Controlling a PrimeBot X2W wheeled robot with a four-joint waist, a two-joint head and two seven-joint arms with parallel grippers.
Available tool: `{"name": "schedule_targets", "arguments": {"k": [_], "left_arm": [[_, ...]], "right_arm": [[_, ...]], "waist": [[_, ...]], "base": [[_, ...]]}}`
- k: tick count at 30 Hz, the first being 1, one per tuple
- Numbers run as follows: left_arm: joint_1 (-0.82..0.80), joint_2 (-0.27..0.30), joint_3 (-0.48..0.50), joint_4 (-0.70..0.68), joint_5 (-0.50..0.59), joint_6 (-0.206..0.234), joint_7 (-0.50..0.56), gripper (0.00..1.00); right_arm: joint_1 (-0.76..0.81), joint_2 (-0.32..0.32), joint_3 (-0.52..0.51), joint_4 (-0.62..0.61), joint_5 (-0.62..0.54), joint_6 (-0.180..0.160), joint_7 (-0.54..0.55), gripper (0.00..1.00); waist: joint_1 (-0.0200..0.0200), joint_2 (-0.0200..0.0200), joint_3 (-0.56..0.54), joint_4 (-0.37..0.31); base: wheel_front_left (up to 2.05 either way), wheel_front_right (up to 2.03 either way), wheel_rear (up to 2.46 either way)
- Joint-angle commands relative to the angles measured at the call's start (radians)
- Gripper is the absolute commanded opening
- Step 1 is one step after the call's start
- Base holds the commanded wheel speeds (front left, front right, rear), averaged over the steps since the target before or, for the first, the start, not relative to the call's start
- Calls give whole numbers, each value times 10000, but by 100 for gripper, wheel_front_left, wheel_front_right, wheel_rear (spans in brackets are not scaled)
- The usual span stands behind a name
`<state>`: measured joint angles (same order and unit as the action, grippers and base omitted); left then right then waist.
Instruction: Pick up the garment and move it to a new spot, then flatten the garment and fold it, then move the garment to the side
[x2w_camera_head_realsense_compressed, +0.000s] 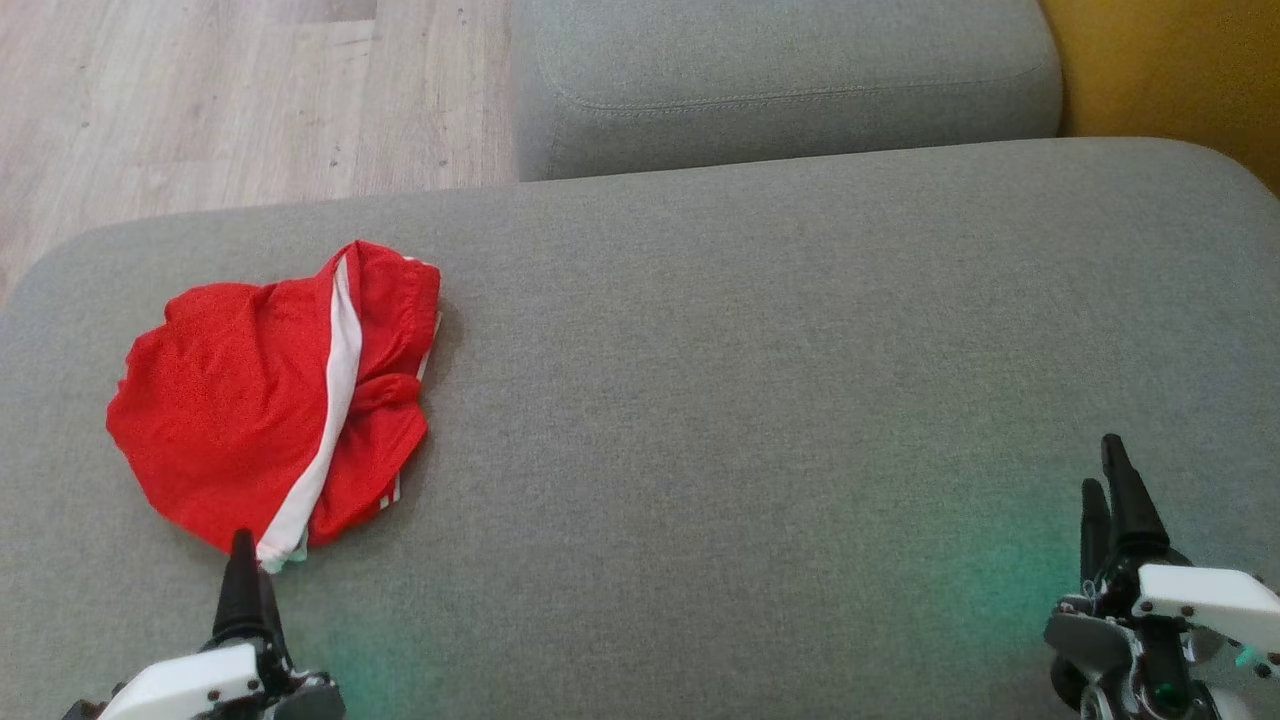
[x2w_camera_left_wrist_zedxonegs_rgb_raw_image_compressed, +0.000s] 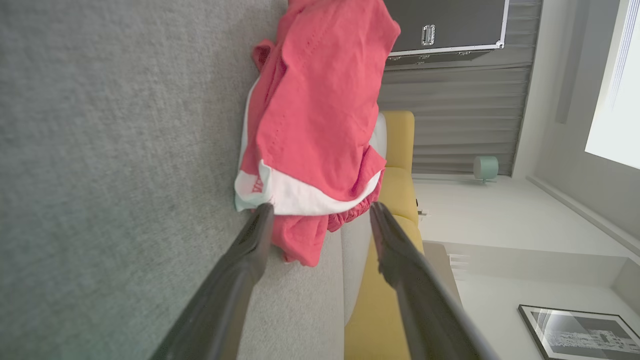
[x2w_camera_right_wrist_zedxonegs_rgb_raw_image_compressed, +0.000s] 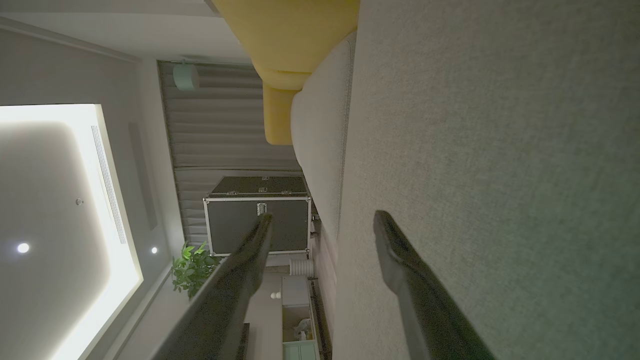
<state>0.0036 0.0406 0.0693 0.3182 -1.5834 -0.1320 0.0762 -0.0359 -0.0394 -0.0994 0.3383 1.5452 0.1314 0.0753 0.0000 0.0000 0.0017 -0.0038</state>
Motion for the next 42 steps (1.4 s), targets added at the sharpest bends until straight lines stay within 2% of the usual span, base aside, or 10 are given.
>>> {"name": "schedule_targets", "arguments": {"k": [1, 9, 16, 28, 33, 42], "left_arm": [[-331, 47, 121, -367, 112, 2, -121, 100], [-306, 51, 327, -514, 507, 2, -359, 100], [-385, 54, 668, -617, 1106, 3, -567, 100], [-563, 59, 1068, -1359, 2799, 89, -923, 100], [-604, 61, 1063, -1714, 3235, 158, -1042, 100], [-519, 65, 534, -2426, 4931, 246, -1309, 100]], "right_arm": [[-444, -47, 80, -414, -220, -1, -142, 100], [-458, -51, 151, -573, -1211, -1, -378, 100], [-482, -55, 254, -913, -2607, -2, -584, 100], [-516, -62, 608, -1658, -5012, -3, -936, 100], [-542, -64, 720, -1883, -5672, -3, -1054, 100], [-577, -69, 1079, -2199, -7296, -3, -1319, 100]], "waist": [[0, 0, -4, -3], [0, 0, -29, -3], [0, 0, -46, 10], [0, 0, -16, -19], [0, 0, 16, -46], [0, 0, 38, -58]], "base": [[0, 0, 0], [0, 0, 0], [0, 0, 0], [0, 0, 0], [0, 0, 0], [0, 0, 0]]}}
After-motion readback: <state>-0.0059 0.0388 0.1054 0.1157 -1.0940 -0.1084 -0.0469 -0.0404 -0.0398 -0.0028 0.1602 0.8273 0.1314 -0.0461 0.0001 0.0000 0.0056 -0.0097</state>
